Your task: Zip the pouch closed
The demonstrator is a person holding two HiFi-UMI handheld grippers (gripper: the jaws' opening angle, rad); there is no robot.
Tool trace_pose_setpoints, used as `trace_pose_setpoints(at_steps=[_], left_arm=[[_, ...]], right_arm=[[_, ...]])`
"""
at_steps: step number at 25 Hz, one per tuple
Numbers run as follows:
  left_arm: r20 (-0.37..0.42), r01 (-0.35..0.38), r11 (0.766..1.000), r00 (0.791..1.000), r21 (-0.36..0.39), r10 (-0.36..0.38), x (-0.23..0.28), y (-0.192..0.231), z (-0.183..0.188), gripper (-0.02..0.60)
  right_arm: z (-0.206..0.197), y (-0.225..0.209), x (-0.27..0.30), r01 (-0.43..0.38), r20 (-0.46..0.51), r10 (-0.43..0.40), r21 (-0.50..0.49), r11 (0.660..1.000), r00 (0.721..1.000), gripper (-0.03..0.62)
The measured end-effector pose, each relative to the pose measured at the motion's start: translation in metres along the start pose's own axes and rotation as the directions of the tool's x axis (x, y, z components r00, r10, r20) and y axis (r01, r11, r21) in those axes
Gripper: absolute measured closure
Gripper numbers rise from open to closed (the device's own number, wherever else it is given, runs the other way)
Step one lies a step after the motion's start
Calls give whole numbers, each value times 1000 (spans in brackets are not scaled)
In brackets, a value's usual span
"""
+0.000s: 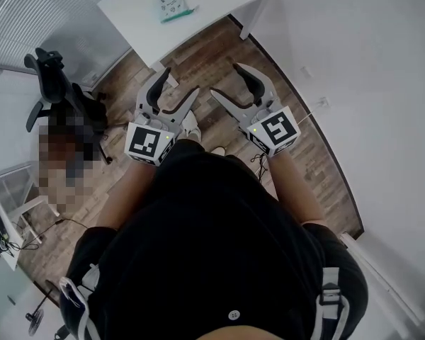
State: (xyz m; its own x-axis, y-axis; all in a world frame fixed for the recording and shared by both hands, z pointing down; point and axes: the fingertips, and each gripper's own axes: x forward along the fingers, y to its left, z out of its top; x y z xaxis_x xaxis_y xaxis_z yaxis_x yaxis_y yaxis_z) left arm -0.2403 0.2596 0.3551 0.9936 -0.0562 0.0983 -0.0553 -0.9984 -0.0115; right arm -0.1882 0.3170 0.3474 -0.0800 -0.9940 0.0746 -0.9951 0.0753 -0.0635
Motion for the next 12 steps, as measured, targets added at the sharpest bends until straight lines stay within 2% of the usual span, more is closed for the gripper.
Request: trace_pose_setpoints(at_steps=[12], left_arm=[[-18, 23, 1000, 1000, -16, -23, 55, 89, 0, 284]], right_arm=[[2, -56, 96, -2, -47, 2, 8, 1000, 999, 290]])
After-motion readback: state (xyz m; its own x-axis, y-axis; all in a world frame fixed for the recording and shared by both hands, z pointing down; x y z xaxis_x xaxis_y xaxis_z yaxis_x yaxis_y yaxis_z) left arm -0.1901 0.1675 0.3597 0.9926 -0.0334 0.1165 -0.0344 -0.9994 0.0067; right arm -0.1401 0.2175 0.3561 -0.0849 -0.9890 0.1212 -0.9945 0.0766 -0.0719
